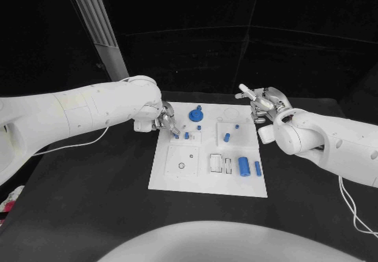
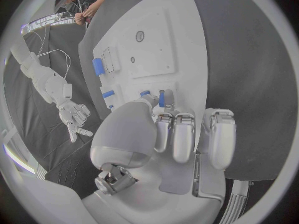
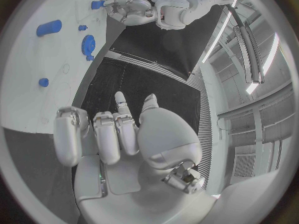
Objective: Assemble the parts on the task board
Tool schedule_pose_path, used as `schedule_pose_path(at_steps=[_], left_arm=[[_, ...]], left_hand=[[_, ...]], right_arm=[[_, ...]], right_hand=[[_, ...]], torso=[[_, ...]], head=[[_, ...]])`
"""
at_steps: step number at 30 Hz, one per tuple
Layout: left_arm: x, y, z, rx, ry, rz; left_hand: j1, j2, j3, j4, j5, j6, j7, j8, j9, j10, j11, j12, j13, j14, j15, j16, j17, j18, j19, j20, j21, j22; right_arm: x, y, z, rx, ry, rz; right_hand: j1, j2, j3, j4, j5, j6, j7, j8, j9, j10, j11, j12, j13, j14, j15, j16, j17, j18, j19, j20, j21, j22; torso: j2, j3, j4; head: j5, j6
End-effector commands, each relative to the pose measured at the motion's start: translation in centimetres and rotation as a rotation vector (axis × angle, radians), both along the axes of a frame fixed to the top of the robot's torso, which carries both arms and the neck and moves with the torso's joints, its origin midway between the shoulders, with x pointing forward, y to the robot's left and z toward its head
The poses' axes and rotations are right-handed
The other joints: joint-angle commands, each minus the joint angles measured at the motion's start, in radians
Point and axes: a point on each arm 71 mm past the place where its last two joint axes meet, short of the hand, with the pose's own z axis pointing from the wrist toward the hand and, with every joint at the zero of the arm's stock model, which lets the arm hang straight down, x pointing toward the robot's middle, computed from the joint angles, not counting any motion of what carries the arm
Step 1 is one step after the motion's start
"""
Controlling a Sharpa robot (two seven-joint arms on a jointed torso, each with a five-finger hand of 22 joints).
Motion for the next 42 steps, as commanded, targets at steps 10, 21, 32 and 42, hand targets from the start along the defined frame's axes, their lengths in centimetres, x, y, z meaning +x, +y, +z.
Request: schedule_pose_path(at_steps=[10,21,32,42], left_arm=[[0.15,-0.03,-0.14,0.011,0.016,-0.006],[0.17,-0.04,-0.36,0.011,0.023,-0.008],[0.11,0.01,-0.54,0.016,0.033,-0.011],[0.06,-0.08,-0.63,0.013,0.037,-0.016]], left_hand=[[-0.005,0.007,0.005,0.001,0.006,0.001,0.002,0.004,0.002,0.102,0.005,0.001,0.263,0.106,-0.002,0.003,0.263,0.002,0.08,-0.005,-0.007,0.252],[-0.006,0.007,0.006,0.001,0.005,0.0,0.003,0.003,0.002,0.102,0.005,0.001,0.263,0.106,-0.002,0.003,0.263,0.002,0.079,-0.005,-0.008,0.252],[-0.008,0.008,0.007,0.001,0.004,-0.002,0.003,0.003,0.002,0.102,0.006,0.001,0.263,0.106,-0.002,0.003,0.263,0.003,0.076,-0.005,-0.011,0.25],[-0.01,0.007,0.008,0.001,0.002,-0.004,0.004,0.002,0.002,0.102,0.007,0.001,0.263,0.106,-0.001,0.003,0.263,0.004,0.074,-0.005,-0.013,0.25]], right_arm=[[0.0,0.15,0.17,0.003,-0.006,0.005],[-0.01,0.16,0.17,0.003,-0.007,0.004],[-0.01,0.12,0.17,0.003,-0.007,0.004],[0.01,0.08,0.17,0.002,-0.007,0.002]], right_hand=[[0.006,0.001,-0.006,-0.002,0.006,-0.004,-0.005,0.002,-0.001,0.104,-0.005,-0.001,0.261,0.104,-0.005,0.002,0.263,0.013,0.013,-0.004,-0.006,0.204],[0.006,0.001,-0.006,-0.002,0.006,-0.004,-0.005,0.002,-0.001,0.104,-0.005,-0.001,0.261,0.104,-0.005,0.002,0.263,0.013,0.013,-0.004,-0.006,0.204],[0.006,0.001,-0.006,-0.002,0.006,-0.004,-0.005,0.002,-0.001,0.104,-0.005,-0.001,0.261,0.104,-0.005,0.002,0.263,0.013,0.013,-0.004,-0.006,0.204],[0.006,0.001,-0.006,-0.002,0.006,-0.004,-0.005,0.002,-0.001,0.104,-0.005,-0.001,0.261,0.104,-0.005,0.002,0.263,0.013,0.013,-0.004,-0.006,0.204]], torso=[[0.0,-0.0002,-0.001],[0.0,-0.0003,-0.0005],[0.0,-0.0003,-0.0002],[-0.001,0.0003,-0.0004]], head=[[-0.002,0.0],[-0.005,0.0],[-0.007,0.0],[-0.008,0.0]])
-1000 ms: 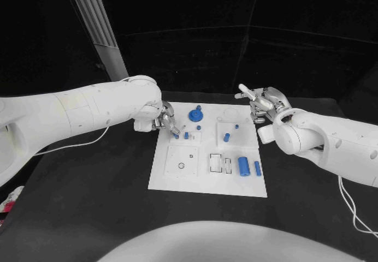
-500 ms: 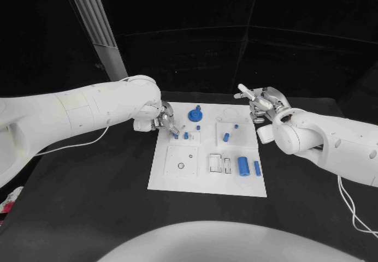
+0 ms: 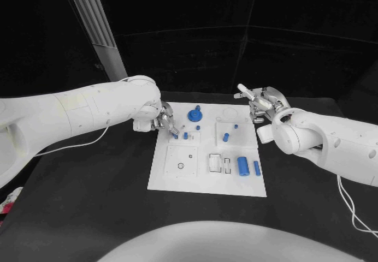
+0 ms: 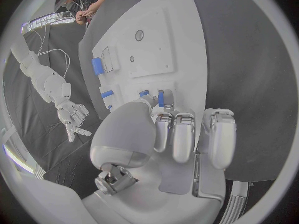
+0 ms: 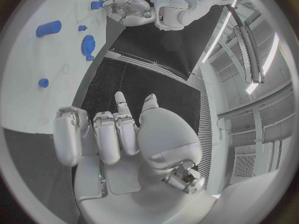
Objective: Assemble the parts on the task board
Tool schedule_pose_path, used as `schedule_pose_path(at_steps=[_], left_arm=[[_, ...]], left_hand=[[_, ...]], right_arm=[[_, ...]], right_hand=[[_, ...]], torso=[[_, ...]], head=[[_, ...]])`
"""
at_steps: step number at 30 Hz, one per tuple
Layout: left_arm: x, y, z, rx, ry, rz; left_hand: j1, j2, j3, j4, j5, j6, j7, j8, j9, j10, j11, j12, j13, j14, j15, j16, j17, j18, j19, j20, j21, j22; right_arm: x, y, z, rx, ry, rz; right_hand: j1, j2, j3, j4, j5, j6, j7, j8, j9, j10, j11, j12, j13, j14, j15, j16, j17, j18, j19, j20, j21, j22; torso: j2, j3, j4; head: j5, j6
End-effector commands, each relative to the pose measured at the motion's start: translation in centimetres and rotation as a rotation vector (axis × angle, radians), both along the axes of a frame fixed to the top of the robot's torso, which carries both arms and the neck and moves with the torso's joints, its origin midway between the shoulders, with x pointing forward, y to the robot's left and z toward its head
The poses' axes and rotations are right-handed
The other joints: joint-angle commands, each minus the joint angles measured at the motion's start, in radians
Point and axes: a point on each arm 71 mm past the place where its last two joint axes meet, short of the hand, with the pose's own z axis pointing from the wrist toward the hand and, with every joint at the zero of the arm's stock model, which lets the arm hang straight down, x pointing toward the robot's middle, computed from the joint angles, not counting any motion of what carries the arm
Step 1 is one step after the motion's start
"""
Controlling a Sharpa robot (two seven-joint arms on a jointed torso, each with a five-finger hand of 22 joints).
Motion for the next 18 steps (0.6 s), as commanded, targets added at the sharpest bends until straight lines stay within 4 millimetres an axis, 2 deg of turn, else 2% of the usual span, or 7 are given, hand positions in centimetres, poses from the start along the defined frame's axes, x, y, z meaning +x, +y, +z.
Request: schedule_pose_path(at_steps=[1,18], left_arm=[[-0.27,-0.07,-0.4,0.007,0.023,-0.018],[-0.33,-0.29,-0.53,0.007,0.029,-0.025]], left_hand=[[0.0,0.01,0.008,0.001,0.002,-0.004,0.004,0.001,0.0,0.102,0.008,0.001,0.263,0.106,-0.001,0.003,0.263,0.004,0.073,-0.004,-0.005,0.249],[-0.004,0.01,0.009,0.001,0.0,-0.007,0.006,0.0,0.001,0.102,0.009,0.001,0.263,0.106,0.0,0.003,0.263,0.005,0.071,-0.004,-0.007,0.248]], right_arm=[[0.03,0.04,0.17,0.002,-0.008,0.001],[0.01,0.02,0.18,0.002,-0.009,0.001]], right_hand=[[0.006,0.001,-0.006,-0.002,0.006,-0.004,-0.005,0.002,-0.001,0.104,-0.005,-0.001,0.261,0.104,-0.005,0.002,0.263,0.013,0.013,-0.004,-0.006,0.204],[0.006,0.001,-0.006,-0.002,0.006,-0.004,-0.005,0.002,-0.001,0.104,-0.005,-0.001,0.261,0.104,-0.005,0.002,0.263,0.013,0.013,-0.004,-0.006,0.204]], torso=[[0.0,0.0004,-0.0003],[0.0,0.0003,0.0006]], head=[[0.0,0.0],[-0.001,0.0]])
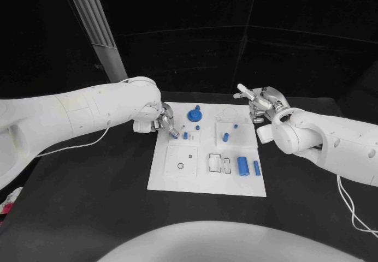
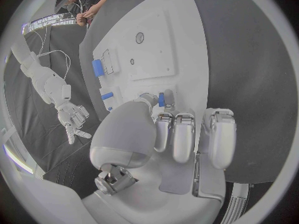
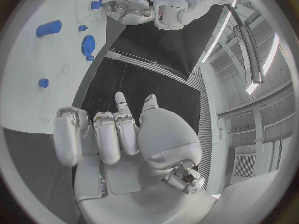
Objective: Assemble the parts on the task board
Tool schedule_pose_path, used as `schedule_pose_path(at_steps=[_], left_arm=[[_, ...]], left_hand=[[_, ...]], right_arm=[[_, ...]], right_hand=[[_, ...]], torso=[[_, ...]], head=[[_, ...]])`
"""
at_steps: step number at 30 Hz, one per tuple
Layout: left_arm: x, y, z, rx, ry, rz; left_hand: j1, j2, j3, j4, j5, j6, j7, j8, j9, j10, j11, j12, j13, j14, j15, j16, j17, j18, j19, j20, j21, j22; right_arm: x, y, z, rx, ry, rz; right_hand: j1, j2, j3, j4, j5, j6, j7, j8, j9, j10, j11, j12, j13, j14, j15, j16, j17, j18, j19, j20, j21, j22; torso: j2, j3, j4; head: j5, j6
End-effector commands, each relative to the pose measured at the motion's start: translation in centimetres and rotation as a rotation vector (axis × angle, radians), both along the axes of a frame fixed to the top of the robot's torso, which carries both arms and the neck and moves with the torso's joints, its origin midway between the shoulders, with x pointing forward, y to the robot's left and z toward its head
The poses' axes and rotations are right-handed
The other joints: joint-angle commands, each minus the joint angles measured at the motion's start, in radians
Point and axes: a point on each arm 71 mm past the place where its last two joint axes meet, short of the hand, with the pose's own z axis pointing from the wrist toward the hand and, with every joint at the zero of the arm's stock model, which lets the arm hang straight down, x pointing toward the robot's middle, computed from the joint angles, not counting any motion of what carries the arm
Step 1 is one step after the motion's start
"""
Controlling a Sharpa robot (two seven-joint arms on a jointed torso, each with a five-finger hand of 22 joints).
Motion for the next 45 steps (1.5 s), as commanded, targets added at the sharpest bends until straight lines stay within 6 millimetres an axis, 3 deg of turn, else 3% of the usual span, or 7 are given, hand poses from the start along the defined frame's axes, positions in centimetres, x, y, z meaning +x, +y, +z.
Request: schedule_pose_path(at_steps=[1,8,15,29,36,38,45], left_arm=[[-0.1,-0.1,-0.2,0.007,0.015,-0.014],[-0.1,0.0,-0.3,0.015,0.011,-0.005],[-0.1,0.2,-0.3,0.021,0.018,-0.005],[-0.1,0.4,-0.2,-0.001,0.002,0.0],[-0.1,1.2,0.0,-0.057,-0.053,0.022],[-0.2,1.7,0.4,-0.101,-0.09,0.031],[0.0,3.4,2.7,-0.286,-0.272,0.038]], left_hand=[[-0.003,0.012,0.006,-0.002,0.0,-0.004,0.002,0.0,0.001,0.106,0.005,0.001,0.263,0.106,0.0,0.003,0.263,0.005,0.07,-0.004,-0.004,0.248],[-0.038,0.0,-0.01,0.0,-0.006,-0.008,0.007,-0.001,0.003,0.106,0.01,0.001,0.263,0.106,0.004,0.003,0.263,0.006,0.068,-0.001,-0.007,0.247],[-0.193,-0.029,-0.095,0.0,-0.106,-0.004,0.01,-0.011,-0.002,0.106,0.013,0.001,0.263,0.106,0.01,0.003,0.263,0.007,0.065,0.006,-0.01,0.245],[-0.288,-0.051,-0.161,-0.001,-0.163,-0.002,0.011,-0.009,0.003,0.106,0.014,0.001,0.263,0.106,0.014,0.003,0.263,0.005,0.069,0.01,-0.006,0.247],[-0.349,-0.101,-0.231,-0.001,-0.299,0.001,0.011,0.0,0.013,0.106,0.014,0.001,0.263,0.106,0.015,0.003,0.263,0.005,0.071,0.011,-0.004,0.248],[-0.362,-0.115,-0.245,0.0,-0.36,0.0,0.011,0.002,0.017,0.106,0.014,0.001,0.263,0.106,0.016,0.003,0.263,0.004,0.072,0.012,-0.003,0.249],[-0.355,-0.142,-0.25,0.0,-0.373,-0.007,0.012,0.002,0.018,0.106,0.014,0.001,0.263,0.106,0.017,0.003,0.263,0.003,0.075,0.013,0.0,0.25]], right_arm=[[0.0,0.0,0.2,0.002,-0.009,0.002],[0.0,0.0,0.2,0.002,-0.009,0.002],[0.0,0.0,0.2,0.002,-0.009,0.002],[0.0,0.0,0.2,0.001,-0.01,-0.001],[0.0,-0.1,0.2,0.001,-0.011,-0.002],[0.0,-0.1,0.2,-0.002,-0.012,-0.003],[0.0,-0.2,0.3,-0.036,-0.04,0.007]], right_hand=[[0.006,0.001,-0.006,-0.002,0.006,-0.003,-0.005,0.002,-0.001,0.104,-0.005,-0.001,0.26,0.104,-0.005,0.002,0.263,0.013,0.013,-0.004,-0.006,0.204],[0.007,0.002,-0.009,-0.002,0.006,-0.004,-0.005,0.004,-0.002,0.104,-0.005,-0.001,0.26,0.104,-0.005,0.002,0.263,0.013,0.013,-0.004,-0.006,0.204],[0.007,0.002,-0.009,-0.002,0.006,-0.004,-0.005,0.004,-0.002,0.104,-0.005,-0.001,0.26,0.104,-0.005,0.002,0.263,0.013,0.013,-0.004,-0.006,0.204],[0.008,0.003,-0.009,-0.002,0.006,-0.004,-0.005,0.004,-0.002,0.104,-0.005,-0.001,0.26,0.104,-0.005,0.002,0.263,0.013,0.013,-0.004,-0.006,0.204],[0.008,0.003,-0.009,-0.002,0.006,-0.004,-0.005,0.004,-0.002,0.104,-0.005,-0.001,0.26,0.104,-0.005,0.002,0.263,0.013,0.013,-0.004,-0.006,0.204],[0.009,0.003,-0.009,-0.002,0.006,-0.004,-0.005,0.004,-0.002,0.104,-0.005,-0.001,0.26,0.104,-0.005,0.002,0.263,0.014,0.012,-0.004,-0.008,0.203],[0.01,0.002,-0.01,-0.003,0.006,-0.005,-0.005,0.004,-0.002,0.104,-0.005,-0.001,0.26,0.104,-0.005,0.002,0.263,0.017,0.004,-0.004,-0.02,0.198]], torso=[[0.0,-0.0004,0.0004],[0.0,-0.0004,0.0002],[0.0,-0.0003,0.0005],[0.0,0.0001,0.0003],[0.0,-0.0011,0.0013],[-0.001,-0.0013,0.0022],[-0.001,-0.0016,0.0033]], head=[[0.001,0.0],[-0.001,0.0],[-0.001,0.0],[-0.003,0.0],[-0.007,0.0],[-0.008,0.0],[-0.008,0.0]])
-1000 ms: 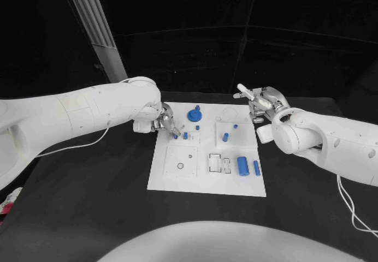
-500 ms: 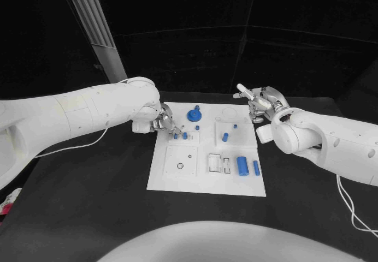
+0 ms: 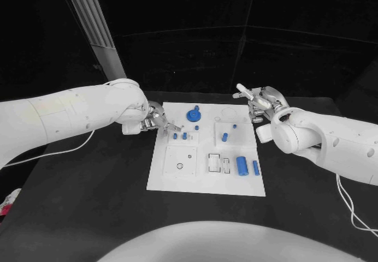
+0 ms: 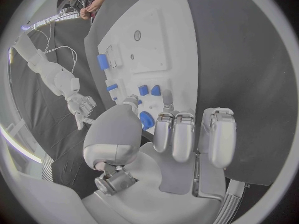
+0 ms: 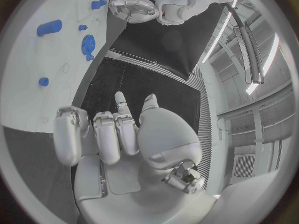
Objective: Assemble the parts on the task board
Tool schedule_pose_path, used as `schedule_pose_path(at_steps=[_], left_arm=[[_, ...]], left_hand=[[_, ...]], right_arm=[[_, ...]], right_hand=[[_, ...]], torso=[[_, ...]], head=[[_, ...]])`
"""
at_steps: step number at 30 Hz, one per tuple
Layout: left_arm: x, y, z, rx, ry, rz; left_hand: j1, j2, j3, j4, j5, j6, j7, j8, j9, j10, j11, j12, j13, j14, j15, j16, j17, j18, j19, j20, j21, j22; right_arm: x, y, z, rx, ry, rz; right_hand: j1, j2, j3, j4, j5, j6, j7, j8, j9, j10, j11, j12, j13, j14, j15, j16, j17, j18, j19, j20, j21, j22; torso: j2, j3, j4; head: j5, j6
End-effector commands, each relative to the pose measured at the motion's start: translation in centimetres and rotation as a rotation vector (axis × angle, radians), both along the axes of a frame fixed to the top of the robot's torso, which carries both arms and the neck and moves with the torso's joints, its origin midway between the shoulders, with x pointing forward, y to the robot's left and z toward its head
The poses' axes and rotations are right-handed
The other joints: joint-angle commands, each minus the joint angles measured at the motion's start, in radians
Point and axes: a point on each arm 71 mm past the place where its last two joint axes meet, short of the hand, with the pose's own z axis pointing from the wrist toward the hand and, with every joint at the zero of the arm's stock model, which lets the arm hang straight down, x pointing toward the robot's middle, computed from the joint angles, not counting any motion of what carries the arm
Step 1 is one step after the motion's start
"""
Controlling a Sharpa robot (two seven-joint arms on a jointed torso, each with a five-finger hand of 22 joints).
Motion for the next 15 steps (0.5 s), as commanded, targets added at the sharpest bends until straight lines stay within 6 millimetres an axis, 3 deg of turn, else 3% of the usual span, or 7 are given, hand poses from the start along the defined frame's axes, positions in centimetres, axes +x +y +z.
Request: schedule_pose_path(at_steps=[1,7,11,12,13,14,15], left_arm=[[0.6,-0.2,1.9,-0.181,-0.197,-0.006],[0.5,0.8,4.0,-0.405,-0.381,0.039],[0.4,1.1,5.4,-0.58,-0.508,0.062],[0.4,1.1,5.7,-0.621,-0.537,0.067],[0.4,1.2,6.2,-0.67,-0.584,0.073],[0.4,1.2,6.3,-0.685,-0.601,0.074],[0.4,1.2,6.5,-0.707,-0.628,0.073]], left_hand=[[0.006,-0.012,-0.006,0.0,-0.005,-0.009,0.004,0.001,0.001,0.104,0.005,0.001,0.263,0.102,0.007,0.003,0.263,0.003,0.076,0.006,0.008,0.251],[0.046,-0.025,0.003,-0.001,-0.003,-0.049,0.014,-0.013,-0.015,0.104,0.014,0.001,0.263,0.102,0.014,0.003,0.263,0.007,0.064,0.01,-0.004,0.245],[0.115,0.001,0.012,-0.002,-0.004,-0.108,0.039,-0.047,-0.077,0.075,0.037,-0.033,0.228,0.102,0.035,0.003,0.263,0.01,0.053,0.027,-0.013,0.241],[0.137,0.004,0.013,-0.002,0.0,-0.107,0.041,-0.047,-0.09,0.03,0.039,-0.083,0.178,0.102,0.038,0.003,0.263,0.01,0.054,0.03,-0.012,0.242],[0.184,0.011,0.016,-0.003,0.015,-0.105,0.044,-0.047,-0.112,-0.141,0.043,-0.271,0.009,0.102,0.042,0.003,0.263,0.008,0.057,0.035,-0.008,0.243],[0.202,0.014,0.016,-0.005,0.023,-0.101,0.044,-0.045,-0.122,-0.24,0.045,-0.384,-0.09,0.102,0.043,0.003,0.263,0.008,0.058,0.036,-0.007,0.244],[0.222,0.021,0.014,-0.004,0.036,-0.096,0.045,-0.044,-0.137,-0.394,0.046,-0.57,-0.25,0.102,0.045,0.003,0.263,0.01,0.053,0.039,-0.011,0.242]], right_arm=[[0.0,0.1,0.4,-0.044,-0.046,0.015],[-0.4,0.5,1.0,-0.166,-0.151,0.076],[-0.6,0.9,1.7,-0.24,-0.226,0.118],[-0.6,1.0,1.9,-0.253,-0.242,0.127],[-0.6,1.3,2.1,-0.269,-0.265,0.137],[-0.6,1.3,2.2,-0.273,-0.272,0.14],[-0.6,1.4,2.2,-0.279,-0.282,0.144]], right_hand=[[0.01,0.001,-0.008,0.0,0.006,-0.005,-0.005,0.005,-0.001,0.104,-0.005,-0.001,0.261,0.104,-0.005,0.002,0.263,0.018,0.001,-0.004,-0.012,0.195],[0.03,-0.004,-0.019,0.0,0.006,-0.004,-0.006,0.013,-0.002,0.104,-0.007,-0.001,0.261,0.104,-0.006,0.002,0.263,0.025,-0.018,-0.005,-0.04,0.184],[0.047,-0.005,-0.028,-0.001,0.007,-0.002,-0.01,0.019,-0.003,0.104,-0.011,-0.001,0.261,0.104,-0.009,0.002,0.263,0.028,-0.023,-0.008,-0.051,0.18],[0.052,-0.006,-0.03,-0.001,0.007,-0.001,-0.011,0.021,-0.003,0.104,-0.012,-0.001,0.261,0.104,-0.01,0.002,0.263,0.028,-0.023,-0.009,-0.051,0.18],[0.059,-0.006,-0.033,-0.001,0.007,0.001,-0.012,0.023,-0.003,0.091,-0.014,-0.011,0.251,0.104,-0.012,0.002,0.263,0.028,-0.023,-0.01,-0.053,0.18],[0.061,-0.006,-0.034,0.0,0.007,0.003,-0.013,0.024,-0.003,0.084,-0.015,-0.016,0.245,0.104,-0.013,0.002,0.263,0.028,-0.023,-0.011,-0.054,0.18],[0.063,-0.006,-0.035,-0.001,0.007,0.004,-0.014,0.025,-0.003,0.077,-0.016,-0.021,0.239,0.104,-0.014,0.002,0.263,0.028,-0.024,-0.012,-0.055,0.179]], torso=[[0.0,-0.0004,0.0009],[0.0,-0.0006,-0.0004],[-0.001,-0.0007,0.0017],[0.0,-0.0006,0.0007],[0.0,-0.0005,-0.0002],[0.001,-0.0008,0.0001],[0.001,-0.0012,-0.0001]], head=[[0.002,0.0],[0.003,0.0],[0.0,0.0],[0.003,0.0],[0.003,0.0],[0.003,0.0],[0.003,0.0]])
